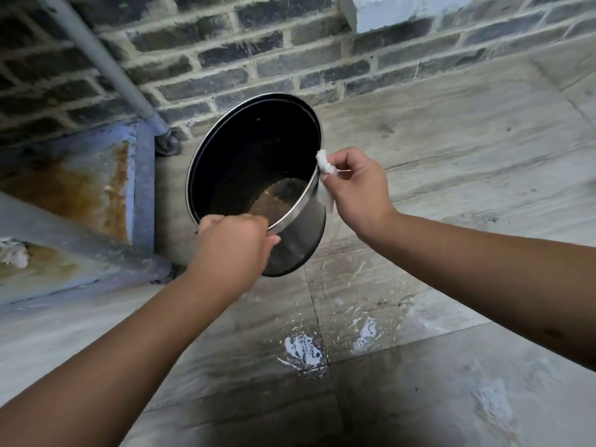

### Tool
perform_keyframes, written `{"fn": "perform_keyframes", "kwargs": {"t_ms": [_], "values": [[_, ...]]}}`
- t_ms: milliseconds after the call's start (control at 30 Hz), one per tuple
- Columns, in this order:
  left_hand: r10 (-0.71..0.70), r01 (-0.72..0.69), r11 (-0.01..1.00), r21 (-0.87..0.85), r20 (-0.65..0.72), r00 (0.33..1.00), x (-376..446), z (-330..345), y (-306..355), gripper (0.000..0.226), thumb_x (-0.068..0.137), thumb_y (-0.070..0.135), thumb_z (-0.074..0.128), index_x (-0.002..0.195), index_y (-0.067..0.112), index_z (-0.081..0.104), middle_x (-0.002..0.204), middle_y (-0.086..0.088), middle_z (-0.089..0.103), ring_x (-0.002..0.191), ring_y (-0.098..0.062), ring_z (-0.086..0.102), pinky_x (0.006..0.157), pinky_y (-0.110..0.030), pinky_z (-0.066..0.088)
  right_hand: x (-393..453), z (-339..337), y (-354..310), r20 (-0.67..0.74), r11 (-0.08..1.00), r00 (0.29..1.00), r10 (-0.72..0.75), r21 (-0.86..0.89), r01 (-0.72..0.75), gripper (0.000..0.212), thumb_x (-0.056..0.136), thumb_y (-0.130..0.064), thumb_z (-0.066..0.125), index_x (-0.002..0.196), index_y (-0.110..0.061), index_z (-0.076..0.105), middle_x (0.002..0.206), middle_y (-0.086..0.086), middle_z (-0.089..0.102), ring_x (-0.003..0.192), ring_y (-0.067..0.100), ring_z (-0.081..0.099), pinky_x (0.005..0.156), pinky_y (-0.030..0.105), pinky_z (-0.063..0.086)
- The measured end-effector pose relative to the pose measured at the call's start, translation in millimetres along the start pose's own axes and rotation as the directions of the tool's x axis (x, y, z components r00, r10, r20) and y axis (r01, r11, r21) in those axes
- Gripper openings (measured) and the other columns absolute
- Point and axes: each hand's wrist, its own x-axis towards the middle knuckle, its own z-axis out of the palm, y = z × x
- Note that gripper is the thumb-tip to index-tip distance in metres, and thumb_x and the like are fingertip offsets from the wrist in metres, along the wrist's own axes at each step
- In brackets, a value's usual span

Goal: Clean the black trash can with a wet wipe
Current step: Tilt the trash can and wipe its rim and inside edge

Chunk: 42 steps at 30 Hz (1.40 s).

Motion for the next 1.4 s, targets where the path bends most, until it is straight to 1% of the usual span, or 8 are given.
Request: {"fn": "perform_keyframes", "kwargs": {"t_ms": [167,367,633,933,1167,1267,1333,1400], "values": [[-0.042,0.043,0.992,-0.116,0.011,0.999,16,0,44,0.022,0.096,0.035,0.047,0.079,0.021,0.046,0.083,-0.001,0.054,0.09,-0.028,0.059,0.074,-0.035,0.029,-9,-10,-3,-0.011,0.996,0.998,-0.069,-0.05,0.069,0.025,0.085,-0.012,0.065,0.078,-0.036,0.065,0.089,-0.002,0.074,0.075,0.02,0.068,0.069,0.031,0.056],[0.309,-0.305,0.932,-0.198,-0.013,0.951,2,-8,-34,0.048,0.079,0.036,0.074,0.121,0.017,0.062,0.125,-0.003,0.064,0.125,-0.023,0.053,0.106,-0.05,0.022,-21,-16,0,0.077,0.999,0.996,-0.033,0.012,0.032,0.022,0.084,-0.009,0.068,0.102,-0.021,0.073,0.095,0.007,0.075,0.085,0.026,0.07,0.084,0.042,0.058],[0.428,-0.425,0.903,0.055,-0.068,0.901,7,-8,-77,0.04,0.087,0.042,0.044,0.086,0.016,0.073,0.086,0.001,0.074,0.093,-0.022,0.069,0.099,-0.037,0.024,-17,-17,0,0.104,0.999,0.994,-0.028,0.044,0.023,0.022,0.093,-0.016,0.063,0.112,-0.017,0.073,0.106,0.0,0.076,0.104,0.014,0.069,0.098,0.042,0.052],[0.152,-0.147,0.985,0.086,-0.056,0.987,16,-4,-1,0.031,0.097,0.039,0.043,0.089,0.018,0.064,0.089,-0.003,0.069,0.094,-0.027,0.061,0.109,-0.039,0.019,-12,-15,4,0.086,0.998,0.996,-0.022,0.06,0.017,0.022,0.088,-0.014,0.061,0.105,-0.019,0.075,0.1,0.005,0.076,0.1,0.026,0.07,0.092,0.05,0.053],[-0.053,0.057,0.998,0.039,-0.089,0.995,56,-10,62,0.021,0.094,0.031,0.053,0.075,0.022,0.051,0.06,0.0,0.035,0.078,-0.033,0.06,0.068,-0.038,0.029,-12,-23,6,0.075,0.999,0.997,-0.029,0.038,0.026,0.028,0.085,-0.015,0.06,0.109,-0.02,0.074,0.1,0.01,0.075,0.1,0.031,0.069,0.092,0.051,0.053],[0.073,-0.074,0.995,-0.059,-0.028,0.997,67,-12,48,0.017,0.093,0.036,0.054,0.089,0.02,0.056,0.09,-0.008,0.063,0.108,-0.033,0.059,0.094,-0.046,0.038,-14,-25,6,0.083,0.998,0.994,-0.069,0.014,0.068,0.025,0.086,-0.015,0.063,0.108,-0.021,0.073,0.101,0.003,0.076,0.099,0.025,0.07,0.092,0.049,0.054],[0.207,-0.206,0.977,-0.055,0.017,0.978,64,-15,6,0.042,0.089,0.044,0.057,0.12,0.016,0.059,0.129,-0.013,0.06,0.134,-0.028,0.043,0.114,-0.049,0.019,-11,-27,4,0.085,0.997,0.993,-0.082,0.0,0.082,0.025,0.087,-0.012,0.064,0.108,-0.019,0.073,0.103,0.001,0.075,0.1,0.021,0.07,0.092,0.047,0.054],[0.248,-0.247,0.969,-0.025,0.034,0.968,58,-21,-50,0.056,0.086,0.044,0.061,0.133,0.014,0.053,0.139,-0.009,0.055,0.142,-0.025,0.031,0.115,-0.055,0.008,-9,-29,2,0.081,0.996,0.992,-0.093,-0.012,0.094,0.023,0.086,-0.011,0.065,0.105,-0.021,0.074,0.1,-0.005,0.075,0.098,0.019,0.07,0.091,0.046,0.055]]}}
